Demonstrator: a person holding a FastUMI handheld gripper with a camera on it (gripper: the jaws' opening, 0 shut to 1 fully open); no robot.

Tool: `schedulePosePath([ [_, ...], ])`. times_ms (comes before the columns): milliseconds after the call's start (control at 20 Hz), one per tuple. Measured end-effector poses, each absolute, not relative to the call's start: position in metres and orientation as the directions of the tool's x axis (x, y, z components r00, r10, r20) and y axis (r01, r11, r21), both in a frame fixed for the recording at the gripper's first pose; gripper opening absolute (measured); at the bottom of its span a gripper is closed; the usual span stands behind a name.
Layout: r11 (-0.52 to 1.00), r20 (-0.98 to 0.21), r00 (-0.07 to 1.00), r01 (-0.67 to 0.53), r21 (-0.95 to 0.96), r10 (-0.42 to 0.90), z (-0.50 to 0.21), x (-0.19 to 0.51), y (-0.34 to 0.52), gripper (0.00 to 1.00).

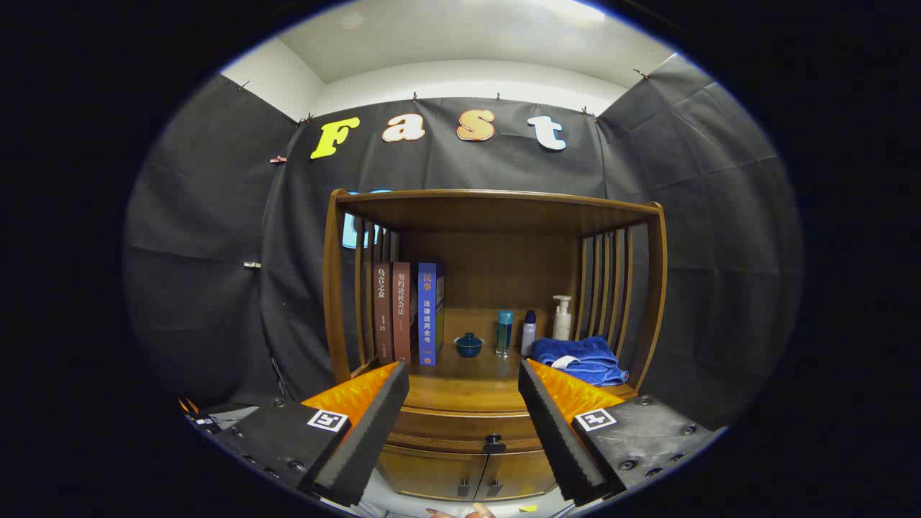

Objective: Pull open the drawer, take out the items inside it, and place them on the countertop above the cabinet.

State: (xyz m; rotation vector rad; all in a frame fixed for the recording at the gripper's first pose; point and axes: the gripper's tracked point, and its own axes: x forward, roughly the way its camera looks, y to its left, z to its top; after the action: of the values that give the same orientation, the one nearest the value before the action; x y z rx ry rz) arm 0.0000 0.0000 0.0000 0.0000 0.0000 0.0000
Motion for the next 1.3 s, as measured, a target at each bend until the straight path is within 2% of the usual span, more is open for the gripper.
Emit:
schedulePosePath([
  [1000, 1.000, -0.001, 1.000, 0.019, 0.000, -0.019, -0.005, 0.006, -0.008, 0.99],
  [1300, 0.999, -0.052, 0.998, 0.020, 0.032, -0.019, -0.032, 0.020, -0.021, 0.99],
])
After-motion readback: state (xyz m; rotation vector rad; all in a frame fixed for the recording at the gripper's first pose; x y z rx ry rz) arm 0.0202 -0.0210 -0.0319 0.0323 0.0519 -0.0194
